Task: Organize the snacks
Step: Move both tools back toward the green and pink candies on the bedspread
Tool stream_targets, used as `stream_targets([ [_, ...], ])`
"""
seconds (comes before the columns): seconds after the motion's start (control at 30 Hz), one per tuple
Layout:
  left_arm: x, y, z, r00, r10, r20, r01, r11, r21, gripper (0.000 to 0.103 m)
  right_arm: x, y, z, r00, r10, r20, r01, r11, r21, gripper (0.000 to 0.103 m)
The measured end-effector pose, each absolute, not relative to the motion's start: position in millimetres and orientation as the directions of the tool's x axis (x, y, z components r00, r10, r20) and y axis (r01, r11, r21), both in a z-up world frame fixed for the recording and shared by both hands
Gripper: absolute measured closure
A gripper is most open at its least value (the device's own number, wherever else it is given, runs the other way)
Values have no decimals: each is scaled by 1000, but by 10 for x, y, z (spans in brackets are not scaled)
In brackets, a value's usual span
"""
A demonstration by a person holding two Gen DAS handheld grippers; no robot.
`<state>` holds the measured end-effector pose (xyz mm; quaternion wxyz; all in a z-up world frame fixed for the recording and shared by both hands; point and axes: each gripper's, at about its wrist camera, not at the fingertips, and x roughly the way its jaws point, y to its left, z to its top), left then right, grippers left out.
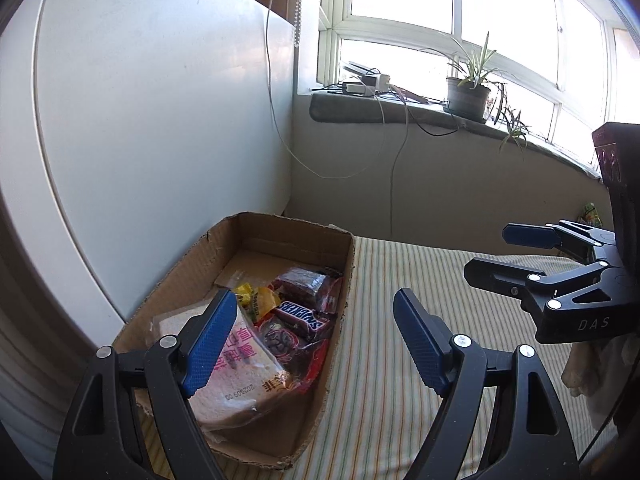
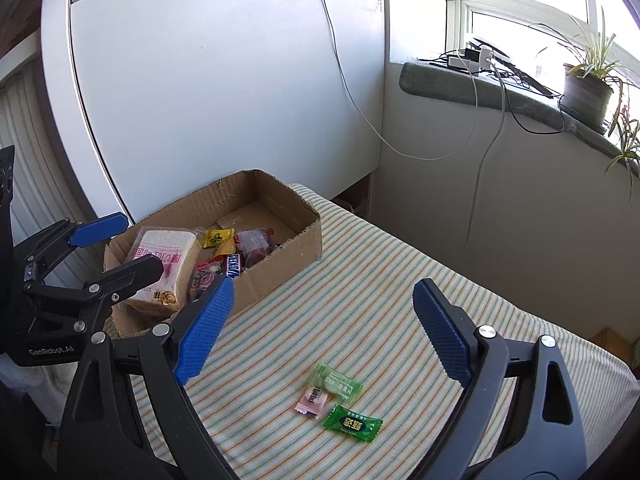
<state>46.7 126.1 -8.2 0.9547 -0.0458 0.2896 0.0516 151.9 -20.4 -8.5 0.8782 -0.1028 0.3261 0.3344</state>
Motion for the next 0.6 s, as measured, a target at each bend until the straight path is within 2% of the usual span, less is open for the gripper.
stream_targets([
  [0.07, 476, 1182, -96, 827, 53, -560, -104, 993, -60, 24, 1497, -315, -105, 560, 516, -648, -651, 758, 40, 10],
  [0.2, 479, 1014, -139, 822, 11, -570, -62, 996, -71, 33, 1448, -519, -196, 552, 504, -664, -648, 760, 38, 10],
  [0.27, 486, 939, -185, 814, -16, -581, -39, 996, -83, 37, 1430, -594, -261, 543, 497, -677, -652, 757, 34, 14],
  [0.33, 504, 862, -245, 802, -51, -595, -14, 994, -105, 42, 1417, -658, -344, 522, 495, -695, -664, 747, 33, 23],
  [0.43, 559, 757, -366, 774, -102, -625, 22, 991, -135, 55, 1400, -712, -488, 494, 481, -724, -686, 728, 16, 44],
  [0.5, 606, 685, -467, 750, -133, -647, 40, 987, -157, 63, 1394, -728, -595, 464, 469, -752, -706, 708, 5, 48],
  [0.6, 692, 566, -636, 709, -172, -684, 60, 981, -185, 69, 1366, -749, -738, 431, 454, -780, -736, 677, -12, 50],
])
